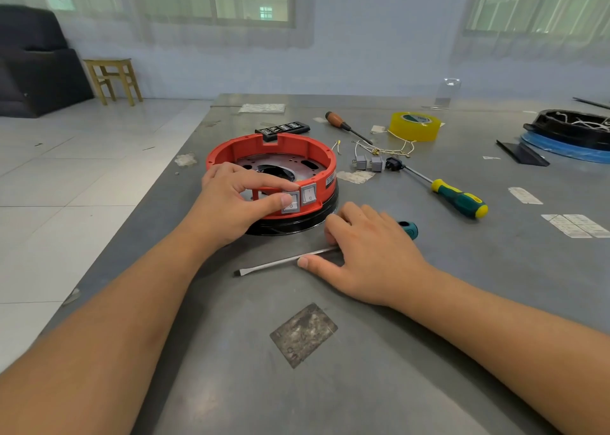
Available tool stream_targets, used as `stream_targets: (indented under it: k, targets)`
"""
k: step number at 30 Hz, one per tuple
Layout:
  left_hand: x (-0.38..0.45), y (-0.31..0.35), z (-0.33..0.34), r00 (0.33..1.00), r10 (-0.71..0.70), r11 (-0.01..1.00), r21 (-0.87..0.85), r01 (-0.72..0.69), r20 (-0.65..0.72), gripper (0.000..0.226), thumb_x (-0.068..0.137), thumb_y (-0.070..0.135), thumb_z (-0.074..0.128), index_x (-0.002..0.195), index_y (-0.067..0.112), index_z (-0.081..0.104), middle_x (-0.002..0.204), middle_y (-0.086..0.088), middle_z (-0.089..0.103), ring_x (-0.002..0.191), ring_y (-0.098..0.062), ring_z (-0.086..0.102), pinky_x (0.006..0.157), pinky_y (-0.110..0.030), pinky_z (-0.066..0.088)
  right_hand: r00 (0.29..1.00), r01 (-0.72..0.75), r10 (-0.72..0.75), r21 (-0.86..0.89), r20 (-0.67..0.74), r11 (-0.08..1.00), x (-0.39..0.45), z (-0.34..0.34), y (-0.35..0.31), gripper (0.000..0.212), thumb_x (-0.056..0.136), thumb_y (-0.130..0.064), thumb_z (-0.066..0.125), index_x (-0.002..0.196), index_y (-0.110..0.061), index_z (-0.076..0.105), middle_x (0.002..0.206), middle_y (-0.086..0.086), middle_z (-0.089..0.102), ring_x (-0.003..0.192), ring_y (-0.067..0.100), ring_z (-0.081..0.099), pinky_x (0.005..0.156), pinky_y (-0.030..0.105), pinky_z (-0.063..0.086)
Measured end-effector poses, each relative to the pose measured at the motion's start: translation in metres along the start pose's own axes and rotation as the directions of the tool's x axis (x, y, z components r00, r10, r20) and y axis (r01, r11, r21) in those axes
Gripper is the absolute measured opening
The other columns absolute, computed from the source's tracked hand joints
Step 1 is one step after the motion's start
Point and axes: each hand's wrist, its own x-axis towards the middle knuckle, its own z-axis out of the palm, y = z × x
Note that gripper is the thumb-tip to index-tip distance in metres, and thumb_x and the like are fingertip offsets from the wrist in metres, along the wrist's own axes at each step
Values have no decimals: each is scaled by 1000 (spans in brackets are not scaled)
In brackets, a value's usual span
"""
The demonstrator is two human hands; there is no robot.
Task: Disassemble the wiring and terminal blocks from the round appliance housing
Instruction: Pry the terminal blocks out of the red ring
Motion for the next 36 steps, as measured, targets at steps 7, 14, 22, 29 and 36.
stream_targets:
  k: [7,14,22,29,36]
  targets:
    - [2,-2,0,1000,12,1000,12,-12,-2,42,74,73,64,115,64,67,116,14,70,124,-29,51,110,-52,42,982,12,4,82,-191,997,7,-3,-8,55,90,-77,38,110,-28,51,103,-8,51,92,14,49,80,35,46]
    - [1,-4,1,999,29,999,45,-27,-43,48,80,63,70,128,60,61,100,21,71,119,-21,48,109,-38,29,939,140,-101,97,-329,985,45,-5,-10,57,85,-55,69,127,-20,54,121,2,55,106,22,55,87,39,49]
    - [1,-7,3,998,52,993,111,-47,-40,52,69,76,63,120,65,59,104,20,67,120,-17,43,98,-13,19,894,237,-207,28,-396,971,52,-3,-6,35,88,-45,72,107,-15,69,112,6,61,95,25,59,74,43,48]
    - [-3,-7,9,985,155,966,220,-135,-75,41,91,77,43,125,59,56,101,37,60,114,-7,45,107,-30,18,898,215,-126,171,-420,961,43,-2,-3,39,90,-48,70,113,-16,67,112,0,63,101,17,59,82,34,50]
    - [-10,4,13,942,318,899,349,-264,-107,38,95,27,55,129,36,69,134,15,62,141,-15,42,117,-45,17,921,92,120,505,-371,858,34,-4,9,38,92,-43,70,123,-25,58,103,-20,55,90,-1,52,81,7,38]
